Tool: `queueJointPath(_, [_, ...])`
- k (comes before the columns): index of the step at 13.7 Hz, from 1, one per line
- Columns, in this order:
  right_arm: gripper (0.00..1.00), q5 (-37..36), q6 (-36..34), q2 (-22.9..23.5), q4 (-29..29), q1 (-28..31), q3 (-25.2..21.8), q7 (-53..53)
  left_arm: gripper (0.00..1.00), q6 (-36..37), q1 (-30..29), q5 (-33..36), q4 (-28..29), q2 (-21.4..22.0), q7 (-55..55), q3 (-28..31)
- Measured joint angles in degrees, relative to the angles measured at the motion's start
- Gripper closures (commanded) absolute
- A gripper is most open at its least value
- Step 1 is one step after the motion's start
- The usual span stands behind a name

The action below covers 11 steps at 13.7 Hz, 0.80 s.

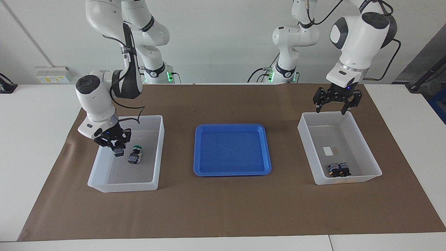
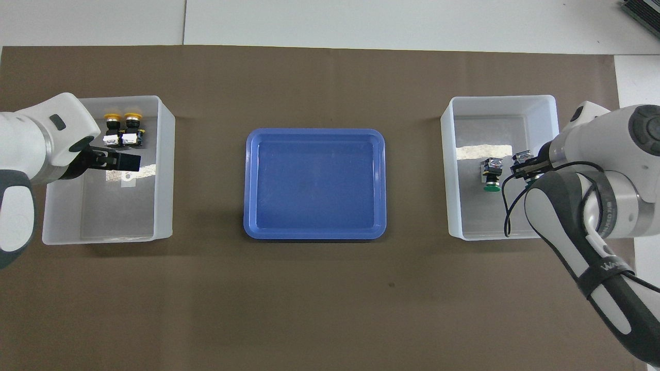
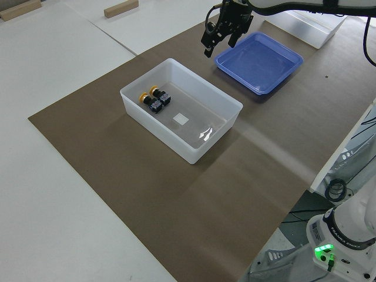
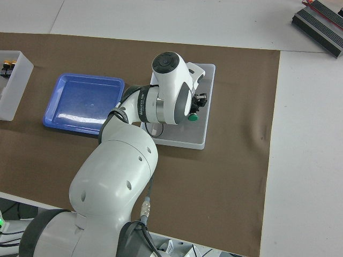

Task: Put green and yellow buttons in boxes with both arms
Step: 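Carry the green button into the right bin with the right gripper, then release the green button in the bin while the left gripper draws back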

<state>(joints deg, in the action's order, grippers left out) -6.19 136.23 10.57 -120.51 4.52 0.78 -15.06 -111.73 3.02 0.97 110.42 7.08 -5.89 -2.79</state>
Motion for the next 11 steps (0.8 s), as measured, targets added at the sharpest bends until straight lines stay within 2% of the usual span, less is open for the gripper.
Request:
queueJointPath(1, [0.00,0.00,0.86,0.56,-0.04,0.00,0.10,0.51,0.00,2.72,-0.04,0.00,-2.49,-0.66,0.00,0.09])
queueJointPath(4, [0.00,0.00,1.74,1.28,-0.04,0.00,0.14,1.85,0.00,10.11,-0.28,0.00,-11.32,-3.85,0.00,0.35])
queueJointPath(6, [0.00,0.00,1.73,1.15,0.40,-0.25,0.16,2.14,0.00,13.21,-0.31,-0.01,-14.90,-5.65,0.00,0.54])
queueJointPath(8, [0.00,0.00,0.03,0.28,1.97,-0.59,0.52,5.12,0.00,16.08,-0.32,-0.01,-16.49,-6.57,0.00,0.70])
queueJointPath(11, [0.00,0.00,-9.00,-2.31,7.53,-2.08,0.91,13.02,0.00,19.53,-0.37,-0.01,-16.49,-6.15,0.07,0.88])
